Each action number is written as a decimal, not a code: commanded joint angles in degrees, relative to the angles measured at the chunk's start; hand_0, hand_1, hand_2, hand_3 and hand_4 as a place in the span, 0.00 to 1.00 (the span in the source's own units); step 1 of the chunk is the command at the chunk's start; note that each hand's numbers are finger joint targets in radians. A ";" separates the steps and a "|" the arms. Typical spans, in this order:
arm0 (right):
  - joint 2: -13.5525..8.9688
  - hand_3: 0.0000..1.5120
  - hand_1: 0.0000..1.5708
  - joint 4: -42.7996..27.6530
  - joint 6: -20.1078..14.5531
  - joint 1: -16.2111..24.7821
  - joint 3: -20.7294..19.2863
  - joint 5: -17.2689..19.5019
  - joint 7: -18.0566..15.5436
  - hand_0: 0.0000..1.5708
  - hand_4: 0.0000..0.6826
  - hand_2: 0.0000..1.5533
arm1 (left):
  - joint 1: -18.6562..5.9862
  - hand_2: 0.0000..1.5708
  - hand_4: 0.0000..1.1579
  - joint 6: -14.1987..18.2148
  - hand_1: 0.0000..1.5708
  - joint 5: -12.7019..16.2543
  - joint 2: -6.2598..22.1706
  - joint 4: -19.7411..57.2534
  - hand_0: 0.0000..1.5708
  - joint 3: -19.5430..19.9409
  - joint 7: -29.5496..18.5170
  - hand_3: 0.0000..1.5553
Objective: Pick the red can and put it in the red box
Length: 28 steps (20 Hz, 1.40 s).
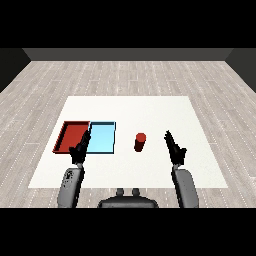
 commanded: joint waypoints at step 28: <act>-2.37 0.00 0.00 12.82 7.42 -8.01 -8.70 -7.10 -21.46 0.00 0.00 0.00 | -3.68 0.00 0.00 -4.64 0.00 6.05 -1.27 2.38 0.00 4.26 -24.50 0.00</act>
